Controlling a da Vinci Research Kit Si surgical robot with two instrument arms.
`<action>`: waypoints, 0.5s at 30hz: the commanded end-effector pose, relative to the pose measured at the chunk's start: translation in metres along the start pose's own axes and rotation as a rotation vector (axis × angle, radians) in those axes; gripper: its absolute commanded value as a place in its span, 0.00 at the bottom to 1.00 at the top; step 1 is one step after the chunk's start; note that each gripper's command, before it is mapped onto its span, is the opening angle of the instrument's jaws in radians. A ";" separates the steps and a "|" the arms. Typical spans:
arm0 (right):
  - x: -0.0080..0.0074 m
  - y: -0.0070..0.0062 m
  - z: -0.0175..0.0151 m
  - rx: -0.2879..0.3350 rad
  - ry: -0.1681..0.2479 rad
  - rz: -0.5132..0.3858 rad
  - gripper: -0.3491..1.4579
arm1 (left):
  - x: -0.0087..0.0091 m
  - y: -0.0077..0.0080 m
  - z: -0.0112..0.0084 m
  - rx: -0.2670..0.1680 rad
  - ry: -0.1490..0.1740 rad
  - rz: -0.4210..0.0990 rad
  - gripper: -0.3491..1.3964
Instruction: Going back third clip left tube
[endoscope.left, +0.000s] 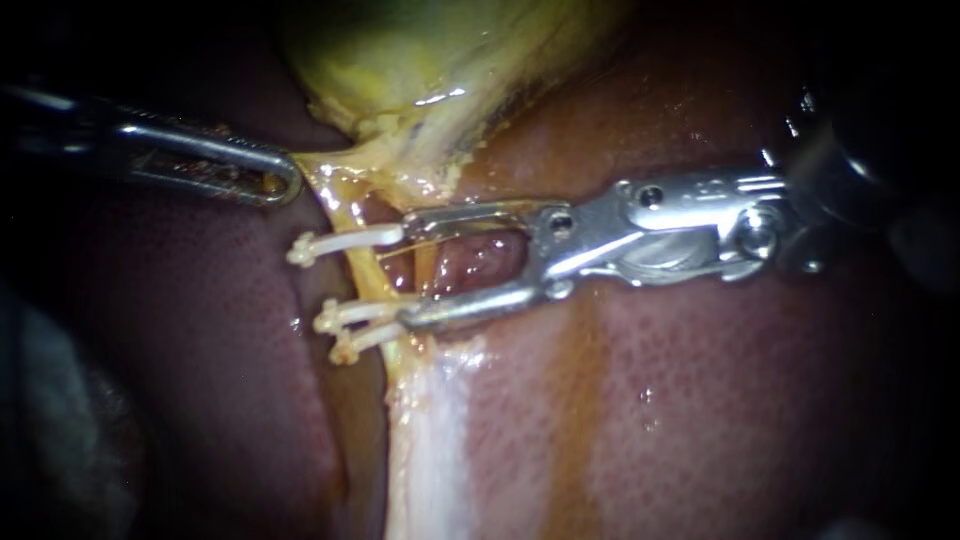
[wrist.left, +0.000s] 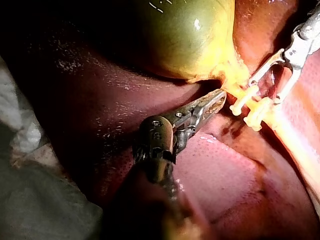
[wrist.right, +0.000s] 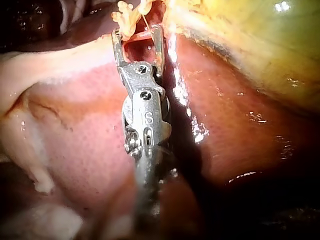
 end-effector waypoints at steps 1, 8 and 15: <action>-0.0001 -0.0003 -0.0005 0.003 -0.002 -0.008 0.47 | 0.0000 0.0000 0.0000 -0.001 0.000 0.000 0.00; -0.0005 -0.0020 -0.0040 -0.024 0.001 -0.025 0.47 | 0.0000 0.0000 0.0000 0.000 0.000 0.000 0.00; -0.0004 -0.0030 -0.0069 -0.075 0.002 -0.038 0.47 | 0.0000 0.0000 0.0000 -0.001 0.000 0.000 0.00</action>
